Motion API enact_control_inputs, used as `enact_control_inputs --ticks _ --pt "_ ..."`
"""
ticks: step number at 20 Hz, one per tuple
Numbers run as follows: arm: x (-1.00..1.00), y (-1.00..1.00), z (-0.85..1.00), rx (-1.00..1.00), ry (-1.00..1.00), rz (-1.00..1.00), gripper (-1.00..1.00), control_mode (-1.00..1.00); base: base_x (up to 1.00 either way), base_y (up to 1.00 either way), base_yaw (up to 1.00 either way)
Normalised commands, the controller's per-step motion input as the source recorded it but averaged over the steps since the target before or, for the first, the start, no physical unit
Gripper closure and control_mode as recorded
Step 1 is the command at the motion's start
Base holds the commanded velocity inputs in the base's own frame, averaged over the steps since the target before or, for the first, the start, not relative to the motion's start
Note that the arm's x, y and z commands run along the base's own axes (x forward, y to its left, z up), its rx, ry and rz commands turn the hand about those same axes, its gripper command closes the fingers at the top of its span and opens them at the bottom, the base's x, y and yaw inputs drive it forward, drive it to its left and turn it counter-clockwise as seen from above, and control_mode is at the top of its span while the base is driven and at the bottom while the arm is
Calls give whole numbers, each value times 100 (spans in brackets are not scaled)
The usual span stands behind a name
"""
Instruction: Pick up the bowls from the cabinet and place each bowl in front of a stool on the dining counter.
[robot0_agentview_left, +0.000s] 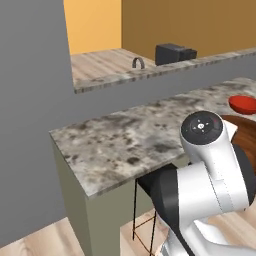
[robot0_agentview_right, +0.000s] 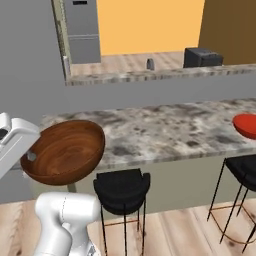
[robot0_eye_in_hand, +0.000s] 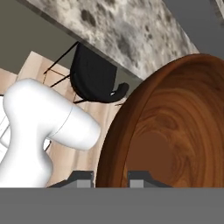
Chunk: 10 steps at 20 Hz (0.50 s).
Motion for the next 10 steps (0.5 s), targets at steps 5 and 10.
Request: enact_control_inputs --ticks 5,10 --pt "0 0 0 0 0 0 100 100 51 0 0" --pt "0 0 0 0 0 0 100 100 52 0 0"
